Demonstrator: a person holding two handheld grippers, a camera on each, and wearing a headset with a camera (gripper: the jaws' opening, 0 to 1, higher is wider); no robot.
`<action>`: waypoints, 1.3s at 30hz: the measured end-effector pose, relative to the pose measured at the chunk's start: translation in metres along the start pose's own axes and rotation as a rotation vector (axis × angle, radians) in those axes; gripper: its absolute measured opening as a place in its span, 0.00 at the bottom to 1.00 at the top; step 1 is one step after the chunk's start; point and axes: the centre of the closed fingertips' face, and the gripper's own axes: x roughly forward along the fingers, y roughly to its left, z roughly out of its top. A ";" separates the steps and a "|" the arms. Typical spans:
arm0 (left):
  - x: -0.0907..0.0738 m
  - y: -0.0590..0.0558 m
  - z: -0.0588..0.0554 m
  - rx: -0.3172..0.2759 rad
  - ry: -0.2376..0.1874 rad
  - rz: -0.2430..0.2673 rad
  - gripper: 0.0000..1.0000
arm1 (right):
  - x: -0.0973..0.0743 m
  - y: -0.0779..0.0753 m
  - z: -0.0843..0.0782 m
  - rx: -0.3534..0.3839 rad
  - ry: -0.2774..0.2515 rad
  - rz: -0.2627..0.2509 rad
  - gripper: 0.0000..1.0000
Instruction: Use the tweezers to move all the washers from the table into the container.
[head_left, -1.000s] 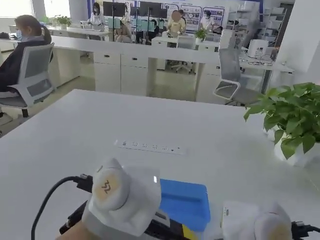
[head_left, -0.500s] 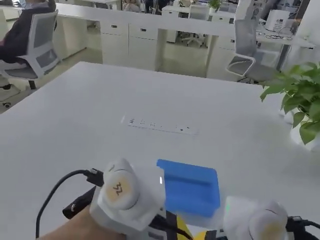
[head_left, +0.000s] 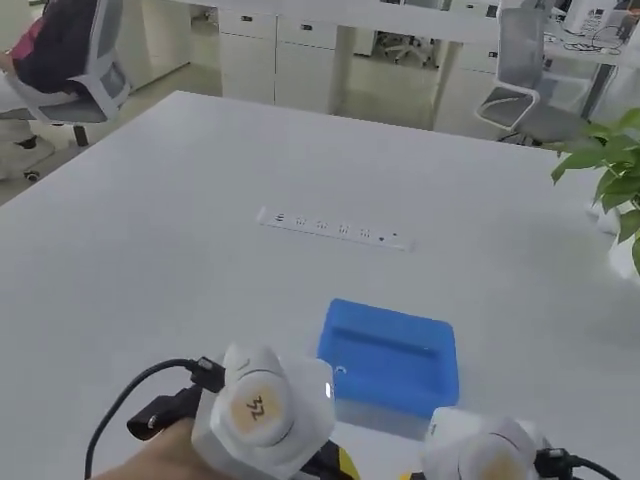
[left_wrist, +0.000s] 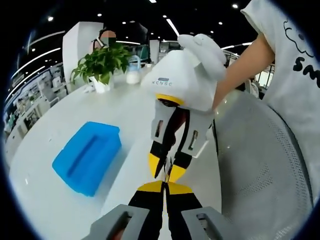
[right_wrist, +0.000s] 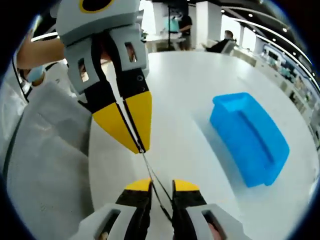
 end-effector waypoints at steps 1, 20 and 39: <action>0.001 0.001 -0.002 -0.003 0.003 0.004 0.00 | -0.001 -0.001 0.001 0.015 -0.008 -0.007 0.15; 0.025 0.013 -0.055 0.043 0.232 0.000 0.00 | -0.087 0.002 -0.013 0.366 -0.230 -0.232 0.47; 0.013 0.021 -0.064 -0.200 0.224 0.165 0.27 | -0.123 -0.004 0.000 0.444 -0.378 -0.349 0.59</action>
